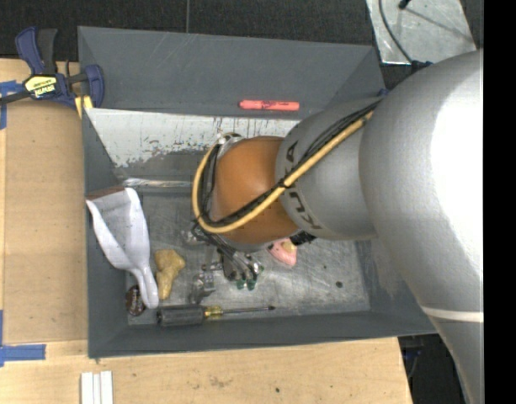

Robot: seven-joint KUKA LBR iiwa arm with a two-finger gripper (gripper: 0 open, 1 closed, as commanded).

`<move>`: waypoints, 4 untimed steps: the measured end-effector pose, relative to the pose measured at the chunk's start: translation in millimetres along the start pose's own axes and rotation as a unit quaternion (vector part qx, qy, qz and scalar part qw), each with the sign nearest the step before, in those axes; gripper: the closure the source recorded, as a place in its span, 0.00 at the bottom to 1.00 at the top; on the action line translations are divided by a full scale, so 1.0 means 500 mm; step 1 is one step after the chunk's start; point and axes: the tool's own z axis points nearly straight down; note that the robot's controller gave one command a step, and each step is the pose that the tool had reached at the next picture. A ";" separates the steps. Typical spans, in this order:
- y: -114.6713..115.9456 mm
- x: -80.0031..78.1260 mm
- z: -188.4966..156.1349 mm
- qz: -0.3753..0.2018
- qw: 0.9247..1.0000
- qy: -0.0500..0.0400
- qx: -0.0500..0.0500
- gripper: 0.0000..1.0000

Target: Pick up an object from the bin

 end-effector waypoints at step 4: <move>0.160 0.022 -0.160 -0.328 0.945 0.007 -0.001 1.00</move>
Offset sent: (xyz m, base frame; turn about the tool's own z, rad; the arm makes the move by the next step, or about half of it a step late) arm 0.0000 0.0000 0.0000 0.0000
